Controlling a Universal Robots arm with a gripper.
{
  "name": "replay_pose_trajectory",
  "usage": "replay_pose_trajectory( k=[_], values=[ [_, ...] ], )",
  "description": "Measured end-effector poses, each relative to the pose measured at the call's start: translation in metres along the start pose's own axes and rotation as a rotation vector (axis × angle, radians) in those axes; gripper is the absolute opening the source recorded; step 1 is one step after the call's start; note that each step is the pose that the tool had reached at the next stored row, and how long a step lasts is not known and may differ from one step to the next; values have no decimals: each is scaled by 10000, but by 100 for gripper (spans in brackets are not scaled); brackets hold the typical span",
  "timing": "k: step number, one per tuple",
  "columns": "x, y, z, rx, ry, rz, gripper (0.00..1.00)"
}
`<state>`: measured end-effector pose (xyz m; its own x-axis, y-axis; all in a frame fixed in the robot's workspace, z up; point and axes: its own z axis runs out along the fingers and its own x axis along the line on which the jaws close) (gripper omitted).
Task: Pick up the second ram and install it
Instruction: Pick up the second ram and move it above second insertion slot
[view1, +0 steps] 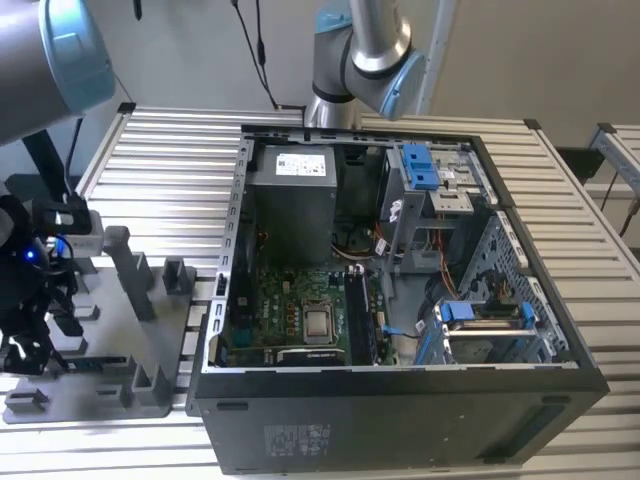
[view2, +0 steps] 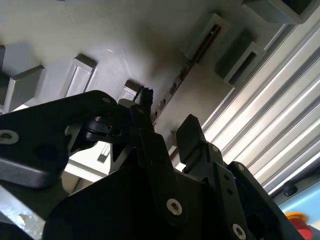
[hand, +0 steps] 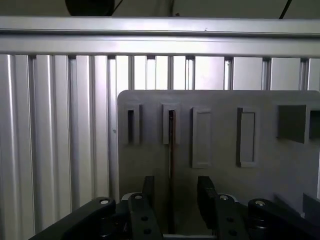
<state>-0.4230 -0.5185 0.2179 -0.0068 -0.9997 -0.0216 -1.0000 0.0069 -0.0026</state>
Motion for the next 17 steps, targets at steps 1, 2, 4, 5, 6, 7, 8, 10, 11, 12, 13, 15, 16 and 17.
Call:
replay_pose_trajectory(
  k=[1, 2, 4, 5, 6, 7, 8, 10, 11, 12, 13, 15, 16, 17],
  values=[
    [1, 2, 18, 0, 0, -7, 48],
    [1, 4, 36, 0, 0, -14, 48],
    [2, 8, 68, -1, 0, -33, 48],
    [4, 10, 80, -2, 1, -41, 48],
    [5, 14, 92, -2, 1, -45, 48],
    [5, 19, 104, -2, 1, -48, 48],
    [5, 24, 118, -1, 0, -50, 48],
    [6, 32, 148, 0, -1, -53, 48],
    [7, 35, 162, 0, -1, -55, 48],
    [7, 39, 175, 0, 0, -56, 48],
    [7, 42, 186, -1, 0, -58, 48],
    [8, 45, 199, -2, 0, -62, 48],
    [8, 45, 199, -2, 0, -63, 48],
    [7, 45, 199, -2, 1, -63, 48]
  ],
)
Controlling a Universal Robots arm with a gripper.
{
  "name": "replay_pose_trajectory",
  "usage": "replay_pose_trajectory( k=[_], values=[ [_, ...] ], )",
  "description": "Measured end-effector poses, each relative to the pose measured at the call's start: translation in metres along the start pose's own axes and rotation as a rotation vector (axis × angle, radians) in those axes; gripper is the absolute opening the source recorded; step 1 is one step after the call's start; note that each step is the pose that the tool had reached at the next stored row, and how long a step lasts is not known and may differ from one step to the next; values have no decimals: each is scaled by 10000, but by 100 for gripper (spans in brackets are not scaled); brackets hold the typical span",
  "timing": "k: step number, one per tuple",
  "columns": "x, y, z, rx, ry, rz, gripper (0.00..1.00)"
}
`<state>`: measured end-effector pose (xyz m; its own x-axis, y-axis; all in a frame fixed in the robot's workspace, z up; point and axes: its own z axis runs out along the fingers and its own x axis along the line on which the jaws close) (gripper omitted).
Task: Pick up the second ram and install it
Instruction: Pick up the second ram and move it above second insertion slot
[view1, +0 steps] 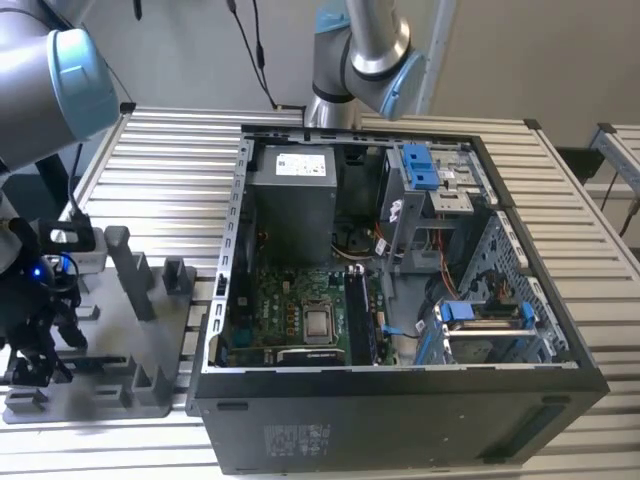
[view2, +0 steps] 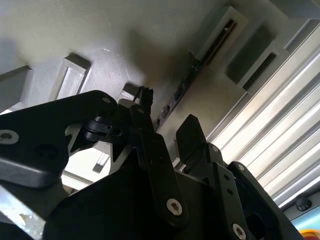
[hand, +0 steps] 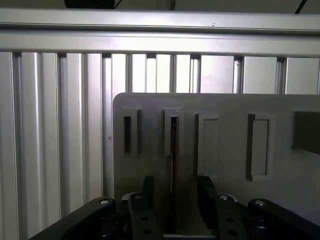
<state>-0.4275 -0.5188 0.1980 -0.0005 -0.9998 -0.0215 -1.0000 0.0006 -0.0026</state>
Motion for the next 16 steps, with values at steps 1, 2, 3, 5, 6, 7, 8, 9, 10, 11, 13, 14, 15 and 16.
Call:
replay_pose_trajectory(
  k=[1, 2, 3, 5, 6, 7, 8, 9, 10, 11, 13, 14, 15, 16],
  values=[
    [0, 0, 0, 0, 0, -1, 48],
    [0, 0, 1, 1, -1, -2, 48],
    [0, 0, 1, 0, 0, -2, 48],
    [0, 0, 1, 1, -1, -3, 48],
    [0, 0, 1, 1, -1, -3, 48],
    [0, 0, 1, 1, -1, -4, 48],
    [0, 0, 5, 9, -1, -4, 48],
    [0, 0, 10, 25, -3, -4, 48],
    [0, 0, 16, 46, -2, -5, 48],
    [0, 0, 22, 68, -2, -6, 48],
    [1, 2, 32, 95, -1, -22, 48],
    [1, 2, 34, 97, -2, -53, 48],
    [1, 3, 34, 96, -1, -99, 48],
    [1, 5, 34, 95, 0, -156, 48]
  ],
)
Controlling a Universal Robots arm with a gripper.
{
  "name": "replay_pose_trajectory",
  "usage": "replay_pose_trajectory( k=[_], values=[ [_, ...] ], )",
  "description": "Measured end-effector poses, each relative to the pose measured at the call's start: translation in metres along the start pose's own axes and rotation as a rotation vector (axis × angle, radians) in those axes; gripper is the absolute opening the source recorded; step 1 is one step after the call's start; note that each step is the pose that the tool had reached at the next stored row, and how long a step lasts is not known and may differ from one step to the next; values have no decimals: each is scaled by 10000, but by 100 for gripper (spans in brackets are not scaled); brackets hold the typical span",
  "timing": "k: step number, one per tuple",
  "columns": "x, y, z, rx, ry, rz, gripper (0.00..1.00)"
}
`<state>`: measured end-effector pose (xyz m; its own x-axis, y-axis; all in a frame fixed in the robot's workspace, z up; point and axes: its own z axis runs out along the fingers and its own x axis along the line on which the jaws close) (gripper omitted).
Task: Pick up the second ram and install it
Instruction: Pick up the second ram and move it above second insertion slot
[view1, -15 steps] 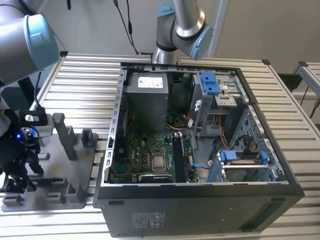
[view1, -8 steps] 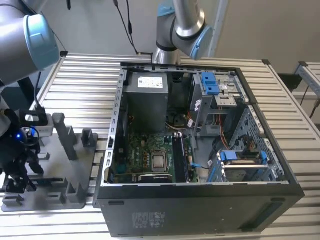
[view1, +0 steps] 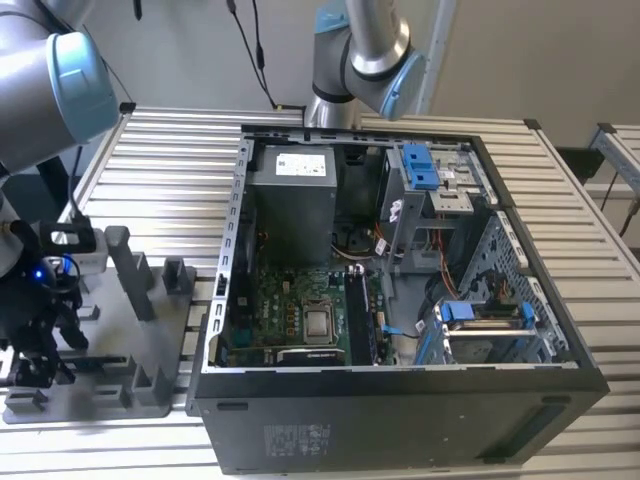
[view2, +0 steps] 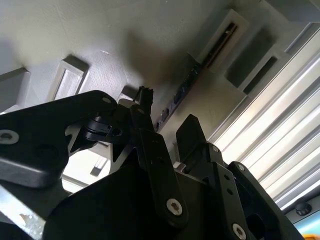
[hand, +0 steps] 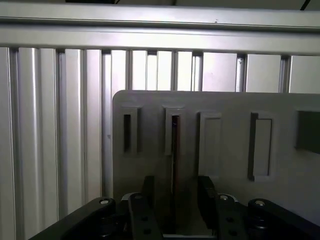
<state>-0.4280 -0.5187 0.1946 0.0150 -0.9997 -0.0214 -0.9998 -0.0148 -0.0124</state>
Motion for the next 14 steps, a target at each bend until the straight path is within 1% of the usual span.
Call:
replay_pose_trajectory(
  k=[4, 12, 13, 14],
  values=[
    [0, 5, 1, -4, -3, -218, 48],
    [0, 5, 1, -4, -4, -222, 48],
    [0, 5, 1, -4, -3, -222, 45],
    [0, 5, 1, -4, -4, -223, 45]
  ],
)
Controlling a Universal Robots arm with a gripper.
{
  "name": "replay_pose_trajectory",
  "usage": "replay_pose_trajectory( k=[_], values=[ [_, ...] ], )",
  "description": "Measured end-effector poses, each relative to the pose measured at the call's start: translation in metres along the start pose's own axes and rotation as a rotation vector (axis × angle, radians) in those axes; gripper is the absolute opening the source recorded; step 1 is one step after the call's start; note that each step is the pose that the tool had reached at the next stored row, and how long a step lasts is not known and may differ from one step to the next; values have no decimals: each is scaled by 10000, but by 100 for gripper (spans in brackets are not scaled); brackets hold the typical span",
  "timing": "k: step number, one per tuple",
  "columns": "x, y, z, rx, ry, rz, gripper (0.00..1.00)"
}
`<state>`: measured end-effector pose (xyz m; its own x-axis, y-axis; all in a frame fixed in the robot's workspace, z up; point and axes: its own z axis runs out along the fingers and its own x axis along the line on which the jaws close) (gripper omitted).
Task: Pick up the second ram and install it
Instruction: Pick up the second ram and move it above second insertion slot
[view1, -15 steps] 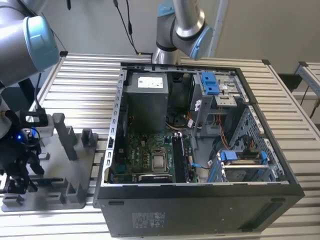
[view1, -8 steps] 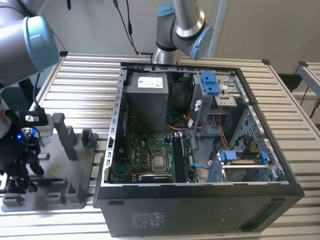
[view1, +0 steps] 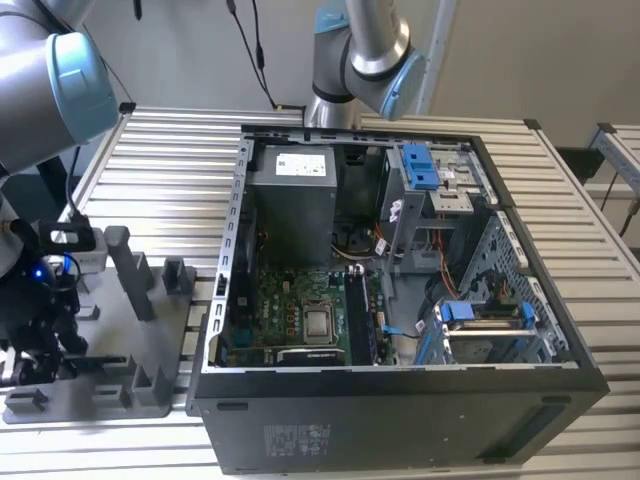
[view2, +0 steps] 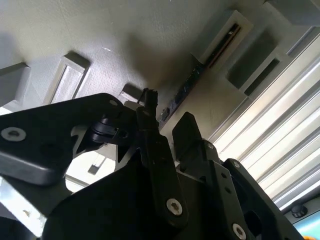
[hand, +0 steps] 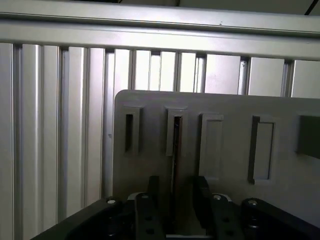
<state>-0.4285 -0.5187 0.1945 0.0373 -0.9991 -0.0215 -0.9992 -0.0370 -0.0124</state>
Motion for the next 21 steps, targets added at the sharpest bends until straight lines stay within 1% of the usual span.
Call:
replay_pose_trajectory(
  k=[1, 2, 3, 4, 5, 7, 8, 9, 10, 21],
  values=[
    [0, 0, 0, 0, 0, 0, 33],
    [0, 0, 0, 0, 0, 0, 33],
    [0, 0, 0, 0, 0, -1, 27],
    [0, 0, 0, 0, 0, -1, 27],
    [0, 0, 0, 0, 0, -1, 21],
    [0, 0, 0, 0, 0, -2, 21],
    [0, 0, 0, 0, 0, -2, 18],
    [0, 0, 0, 0, 0, -3, 18],
    [0, 0, 0, 0, 0, -3, 14],
    [0, 0, 0, 0, 0, -6, 14]
  ],
)
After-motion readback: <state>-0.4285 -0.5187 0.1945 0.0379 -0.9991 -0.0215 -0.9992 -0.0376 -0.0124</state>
